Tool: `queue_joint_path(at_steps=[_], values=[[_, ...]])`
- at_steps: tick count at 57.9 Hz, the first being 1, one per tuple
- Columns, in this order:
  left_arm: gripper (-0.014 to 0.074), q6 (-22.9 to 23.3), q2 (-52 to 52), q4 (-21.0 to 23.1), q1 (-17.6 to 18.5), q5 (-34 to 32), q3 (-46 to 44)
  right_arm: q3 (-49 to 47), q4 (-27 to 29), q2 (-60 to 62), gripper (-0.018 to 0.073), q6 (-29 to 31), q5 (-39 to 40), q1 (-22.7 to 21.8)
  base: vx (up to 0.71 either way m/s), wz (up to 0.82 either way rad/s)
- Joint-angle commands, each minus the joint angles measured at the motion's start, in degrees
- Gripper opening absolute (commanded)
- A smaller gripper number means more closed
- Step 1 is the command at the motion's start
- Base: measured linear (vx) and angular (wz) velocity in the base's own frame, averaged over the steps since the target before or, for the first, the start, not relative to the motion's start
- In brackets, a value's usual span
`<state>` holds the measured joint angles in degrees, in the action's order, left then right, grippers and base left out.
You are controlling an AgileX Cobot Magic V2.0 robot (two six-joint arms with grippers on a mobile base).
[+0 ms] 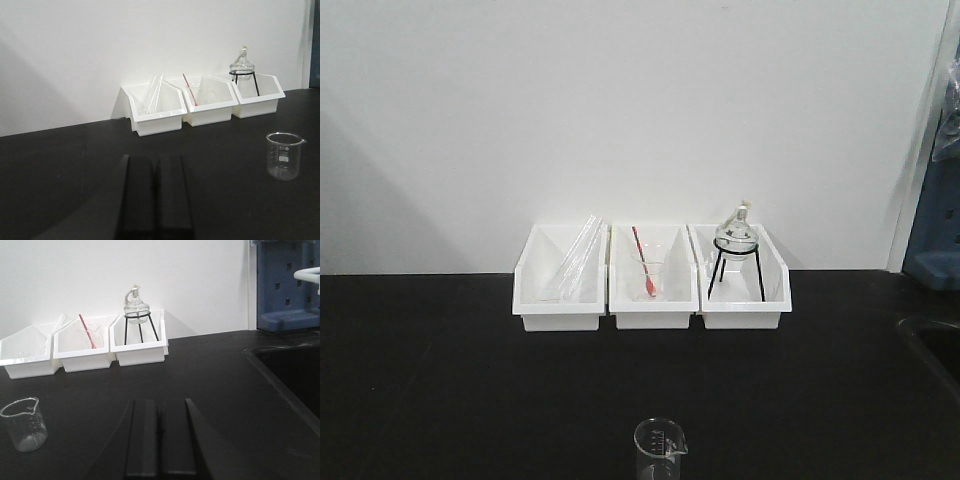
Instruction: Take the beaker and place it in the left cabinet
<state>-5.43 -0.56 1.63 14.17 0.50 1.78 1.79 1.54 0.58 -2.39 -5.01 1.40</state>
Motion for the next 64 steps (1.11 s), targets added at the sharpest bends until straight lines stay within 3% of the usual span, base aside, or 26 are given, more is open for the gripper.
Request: queue_joint_path(at_steps=[1,23,33,40,52,64], values=[[0.0001,0.2,-1.1,0.5,0.3,-4.8,0.9,0.3,-0.3,0.8,-0.0009,-0.1,4.7,-0.1,0.0,0.0],[0.0001,0.2,-1.1,0.5,0.3,-4.8,0.9,-0.6,1.8,0.8,-0.0009,-0.1,8.6,-0.1,0.0,0.0],[0.0001,0.2,-1.1,0.5,0.3,-4.8,0.9,-10.7,0.7,-1.7,-0.0009,2.8,9.5,-0.1,0.0,0.0],[0.0001,0.2,-1.1,0.5,0.3,-4.8,0.9,-20.8,0.7,-12.0,-0.0009,6.7,8.8,-0.1,0.0,0.0],[0.0001,0.2,-1.1,0.5,0.3,-4.8,0.9,-35.0,1.2,-33.4,-0.0009,7.4,13.4,-0.1,0.0,0.0],[0.0001,0.2,-1.1,0.5,0.3,-4.8,0.9,-40.0,1.2,-46.4,-0.0009,7.4,18.1,-0.1,0.0,0.0]])
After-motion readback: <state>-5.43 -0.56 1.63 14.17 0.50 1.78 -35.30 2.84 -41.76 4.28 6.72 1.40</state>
